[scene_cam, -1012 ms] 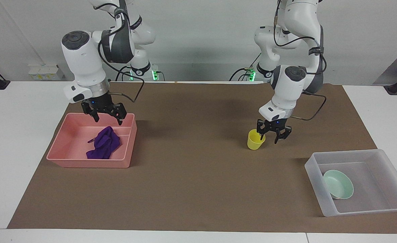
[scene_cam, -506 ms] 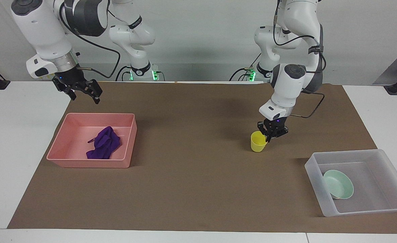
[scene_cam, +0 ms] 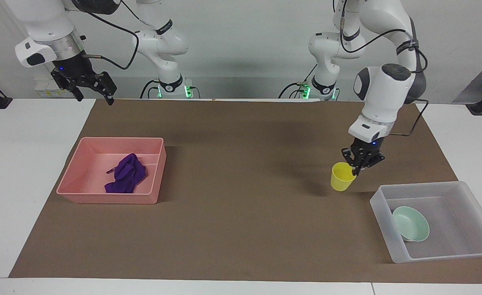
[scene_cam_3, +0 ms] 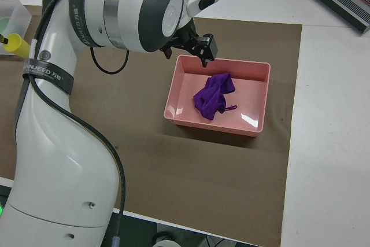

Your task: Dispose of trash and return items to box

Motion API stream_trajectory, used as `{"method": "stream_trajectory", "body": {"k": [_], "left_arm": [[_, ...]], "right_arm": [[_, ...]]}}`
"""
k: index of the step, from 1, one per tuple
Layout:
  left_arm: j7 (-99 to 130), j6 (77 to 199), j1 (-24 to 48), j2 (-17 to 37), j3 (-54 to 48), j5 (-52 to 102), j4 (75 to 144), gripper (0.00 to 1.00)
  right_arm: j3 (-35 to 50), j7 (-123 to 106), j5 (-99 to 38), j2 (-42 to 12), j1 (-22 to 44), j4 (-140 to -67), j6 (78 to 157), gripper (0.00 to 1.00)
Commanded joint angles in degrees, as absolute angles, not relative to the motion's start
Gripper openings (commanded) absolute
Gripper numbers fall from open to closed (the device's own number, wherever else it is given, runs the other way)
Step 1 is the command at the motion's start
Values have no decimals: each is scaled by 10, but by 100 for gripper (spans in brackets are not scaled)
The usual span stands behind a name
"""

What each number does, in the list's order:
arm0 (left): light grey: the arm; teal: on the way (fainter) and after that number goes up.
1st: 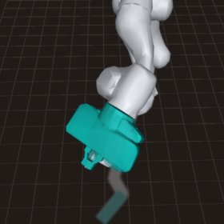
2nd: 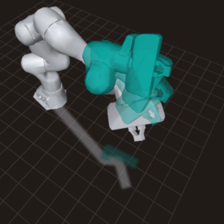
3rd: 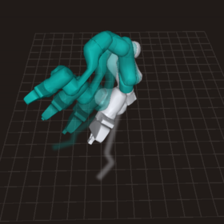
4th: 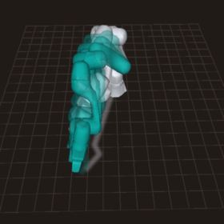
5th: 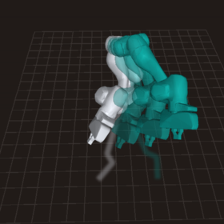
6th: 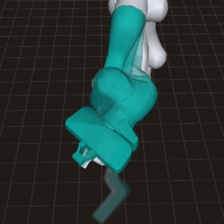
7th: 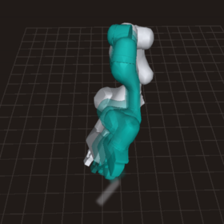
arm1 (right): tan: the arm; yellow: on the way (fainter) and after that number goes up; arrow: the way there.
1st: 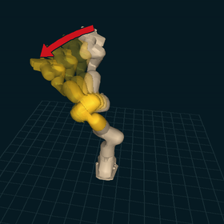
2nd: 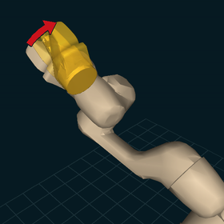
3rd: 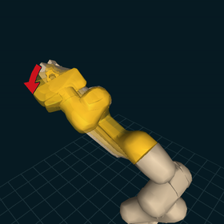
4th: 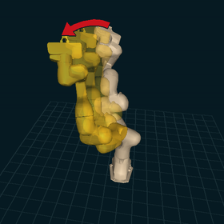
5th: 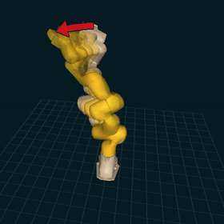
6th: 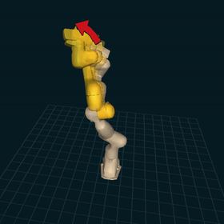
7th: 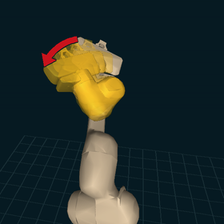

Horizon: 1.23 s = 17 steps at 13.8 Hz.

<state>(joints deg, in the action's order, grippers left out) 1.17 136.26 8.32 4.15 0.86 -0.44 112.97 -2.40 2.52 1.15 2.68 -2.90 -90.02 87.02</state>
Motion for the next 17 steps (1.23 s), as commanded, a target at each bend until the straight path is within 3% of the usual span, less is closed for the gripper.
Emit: {"method": "stream_trajectory", "body": {"k": [1, 5, 11, 17], "left_arm": [[19, 1329, 31, 69, 5, 46, 1058, 0], [18, 1323, -21, 131, 5, 52, 963, 0], [4, 1335, -76, 237, 4, 47, 872, 0], [-35, 1396, -76, 287, 1, 58, 884, 0]], "right_arm": [[-18, 8, 19, 32, -29, -913, 887, 100], [-17, 6, 17, 33, -28, -914, 887, 100], [-17, 5, 13, 33, -29, -918, 897, 100], [-17, 5, 13, 36, -29, -926, 898, 100]]}}
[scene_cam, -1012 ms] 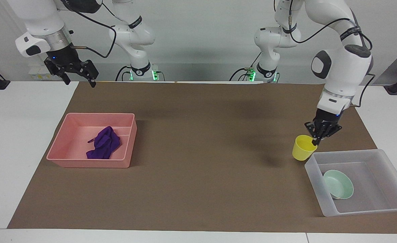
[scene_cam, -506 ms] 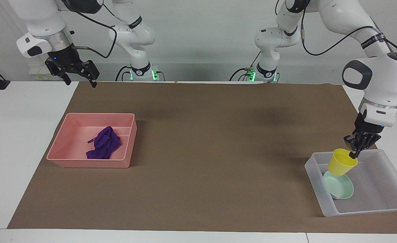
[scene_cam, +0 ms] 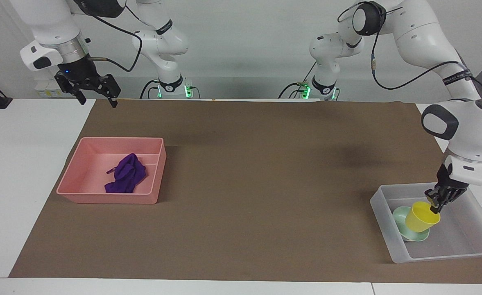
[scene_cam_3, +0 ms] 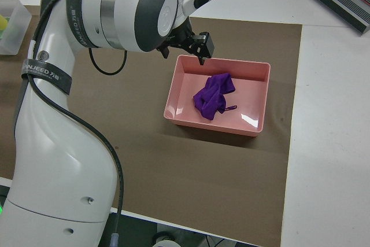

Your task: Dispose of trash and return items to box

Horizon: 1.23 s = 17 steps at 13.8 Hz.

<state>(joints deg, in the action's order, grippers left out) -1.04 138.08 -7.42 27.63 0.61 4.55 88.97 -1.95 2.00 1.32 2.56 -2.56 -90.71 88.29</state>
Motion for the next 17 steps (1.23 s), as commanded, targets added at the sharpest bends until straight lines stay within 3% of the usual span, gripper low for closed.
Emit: {"method": "stream_trajectory", "body": {"k": [1, 3, 4, 6, 13, 17], "left_arm": [[-41, 1413, -74, 286, 1, 61, 898, 0], [-66, 1423, -73, 280, 2, 62, 921, 0], [-82, 1407, -76, 279, 1, 61, 916, 5], [-101, 1378, -73, 277, 2, 56, 906, 98], [-192, 1229, -40, 163, 3, 55, 925, 100], [-144, 1190, 19, 37, 4, 23, 1029, 100]], "right_arm": [[-17, 6, 13, 36, -28, -926, 898, 100], [-17, 6, 13, 37, -28, -926, 898, 100], [-17, 7, 13, 37, -29, -926, 898, 100], [-17, 8, 13, 37, -28, -928, 898, 100], [-18, 17, -9, 35, -29, -918, 870, 100], [-16, 69, -10, 38, -27, -925, 877, 100]]}}
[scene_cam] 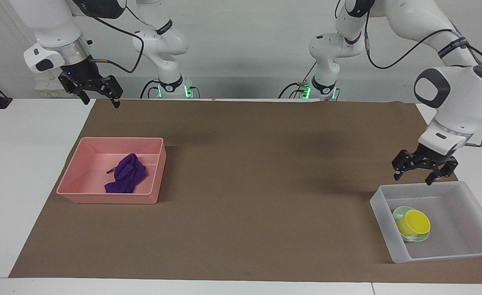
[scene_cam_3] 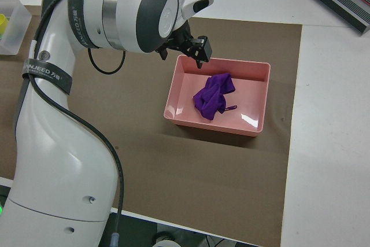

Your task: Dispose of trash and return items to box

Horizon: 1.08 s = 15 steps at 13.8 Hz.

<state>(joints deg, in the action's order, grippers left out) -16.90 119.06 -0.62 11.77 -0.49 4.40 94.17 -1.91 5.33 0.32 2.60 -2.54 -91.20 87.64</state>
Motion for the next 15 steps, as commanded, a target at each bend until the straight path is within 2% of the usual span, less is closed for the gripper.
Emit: {"method": "stream_trajectory", "body": {"k": [1, 4, 6, 9, 11, 13, 15], "left_arm": [[-115, 1190, 39, 10, 4, 14, 1056, 100], [-81, 1163, 63, -57, 3, -3, 1104, 100], [-81, 1110, 57, -62, 4, -3, 1090, 100], [-85, 1044, 44, -46, 4, -3, 1020, 100], [-85, 993, 43, -12, 5, -3, 943, 100], [-86, 934, 42, 17, 7, -5, 875, 100], [-86, 899, 32, 21, 6, -4, 851, 100]], "right_arm": [[-15, 69, -10, 39, -28, -925, 876, 100], [-15, 69, -10, 39, -28, -925, 876, 100], [-15, 65, -10, 39, -29, -926, 876, 100], [-15, 62, -10, 39, -28, -925, 877, 100], [-16, 57, -12, 38, -36, -925, 875, 100], [-25, 53, -10, 38, -12, -924, 874, 100], [-45, 52, -1, 37, 4, -923, 882, 100]]}}
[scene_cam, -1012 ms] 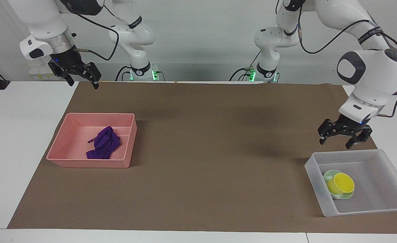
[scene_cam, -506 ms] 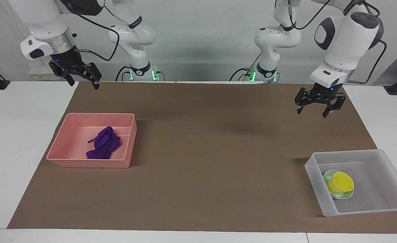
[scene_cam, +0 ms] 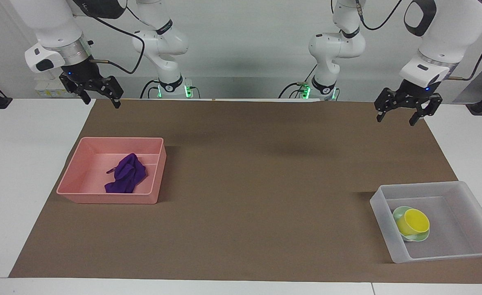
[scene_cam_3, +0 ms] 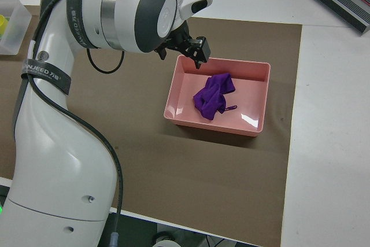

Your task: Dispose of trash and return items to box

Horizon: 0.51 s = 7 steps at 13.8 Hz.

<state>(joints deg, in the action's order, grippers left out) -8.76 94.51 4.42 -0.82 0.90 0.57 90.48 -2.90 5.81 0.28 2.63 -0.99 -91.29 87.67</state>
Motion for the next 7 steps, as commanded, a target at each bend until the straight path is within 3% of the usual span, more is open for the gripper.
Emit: {"method": "stream_trajectory", "body": {"k": [1, 5, 7], "left_arm": [[-86, 895, 32, 17, 6, -2, 851, 100], [-77, 894, 31, -30, 6, -2, 921, 100], [-75, 896, 30, -29, 9, -3, 918, 100]], "right_arm": [[-46, 48, 0, 36, 8, -922, 882, 100], [-45, 48, 0, 37, 7, -922, 882, 100], [-44, 47, -1, 37, 8, -922, 882, 100]]}}
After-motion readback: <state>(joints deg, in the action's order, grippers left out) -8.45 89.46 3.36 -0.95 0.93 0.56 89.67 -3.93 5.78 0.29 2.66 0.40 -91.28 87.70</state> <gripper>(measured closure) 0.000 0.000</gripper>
